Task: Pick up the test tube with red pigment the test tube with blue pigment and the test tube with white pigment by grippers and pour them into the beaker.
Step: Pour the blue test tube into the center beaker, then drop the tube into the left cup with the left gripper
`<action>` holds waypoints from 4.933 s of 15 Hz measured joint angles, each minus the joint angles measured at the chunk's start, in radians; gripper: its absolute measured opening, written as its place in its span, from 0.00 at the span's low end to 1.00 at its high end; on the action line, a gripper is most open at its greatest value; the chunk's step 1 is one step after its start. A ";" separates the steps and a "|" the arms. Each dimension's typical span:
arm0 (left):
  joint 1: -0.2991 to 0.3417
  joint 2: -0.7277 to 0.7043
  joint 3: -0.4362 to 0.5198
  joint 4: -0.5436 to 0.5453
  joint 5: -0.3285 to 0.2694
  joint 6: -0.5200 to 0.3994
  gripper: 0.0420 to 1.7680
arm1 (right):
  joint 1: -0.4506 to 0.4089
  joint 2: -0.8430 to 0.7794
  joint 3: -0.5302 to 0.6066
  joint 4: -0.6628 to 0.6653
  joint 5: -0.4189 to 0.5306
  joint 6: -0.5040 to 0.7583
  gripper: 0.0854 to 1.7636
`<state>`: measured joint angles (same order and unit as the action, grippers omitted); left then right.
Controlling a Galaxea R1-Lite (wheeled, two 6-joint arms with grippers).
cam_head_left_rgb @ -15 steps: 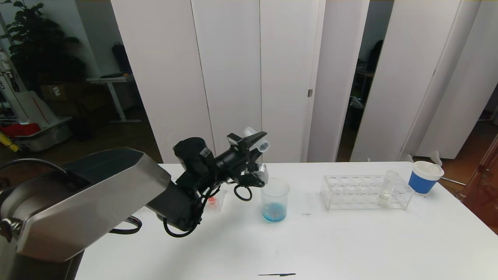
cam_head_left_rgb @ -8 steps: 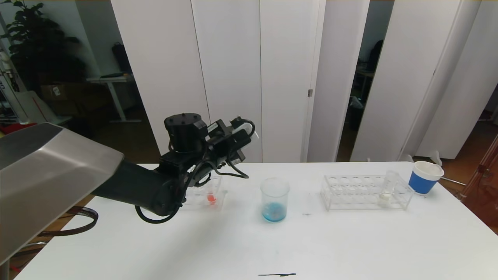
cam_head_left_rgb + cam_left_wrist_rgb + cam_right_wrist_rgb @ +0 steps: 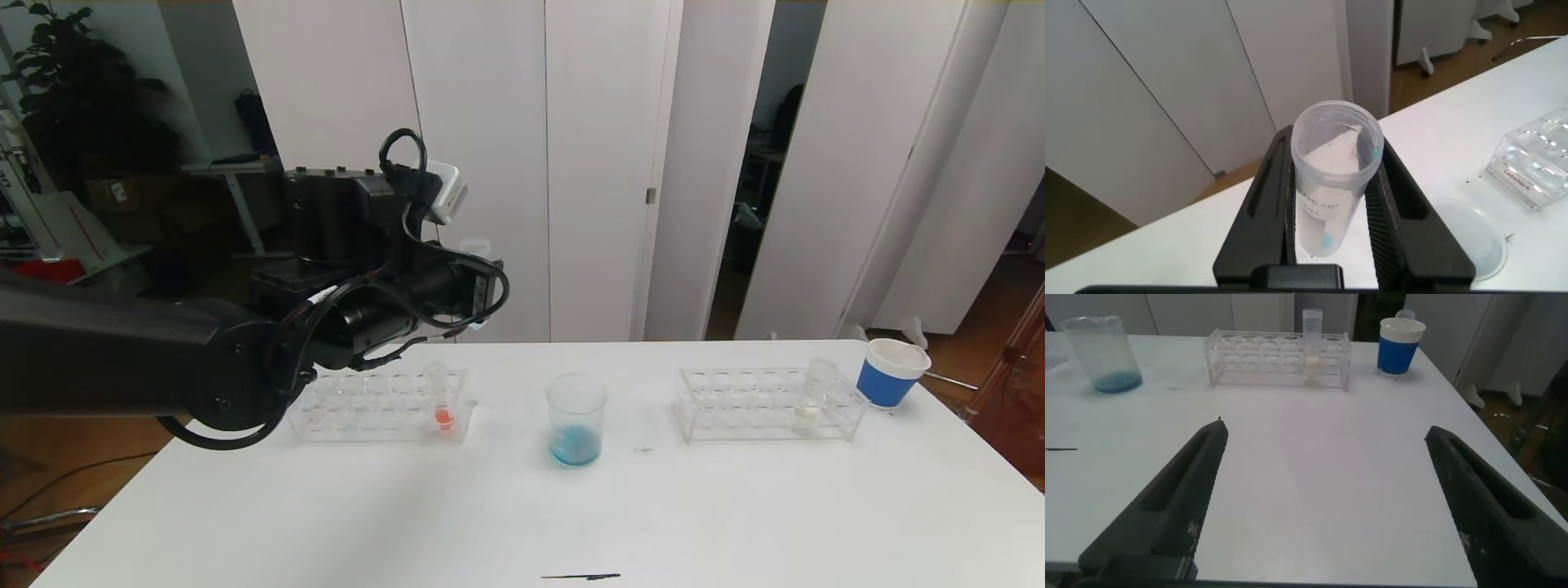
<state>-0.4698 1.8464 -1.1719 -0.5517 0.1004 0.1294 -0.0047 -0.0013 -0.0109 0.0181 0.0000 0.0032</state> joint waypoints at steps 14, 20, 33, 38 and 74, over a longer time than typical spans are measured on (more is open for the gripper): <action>0.365 -0.059 0.138 -0.351 0.304 -0.076 0.31 | 0.000 0.000 0.000 0.000 0.000 0.000 0.98; 0.563 0.150 0.168 -0.660 0.288 -0.001 0.31 | 0.000 0.000 0.000 0.000 0.000 0.000 0.98; 0.654 0.453 0.211 -0.802 0.207 -0.019 0.31 | 0.000 0.000 0.000 0.000 0.000 0.000 0.98; 0.661 0.467 0.204 -0.771 0.167 -0.051 0.31 | 0.000 0.000 0.000 0.000 0.000 0.000 0.98; 0.461 -1.706 0.798 0.724 -0.012 0.018 0.99 | 0.000 0.000 0.000 0.000 0.000 0.000 0.98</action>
<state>-0.0089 0.1409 -0.3738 0.1721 0.0883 0.1477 -0.0047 -0.0013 -0.0109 0.0183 0.0000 0.0032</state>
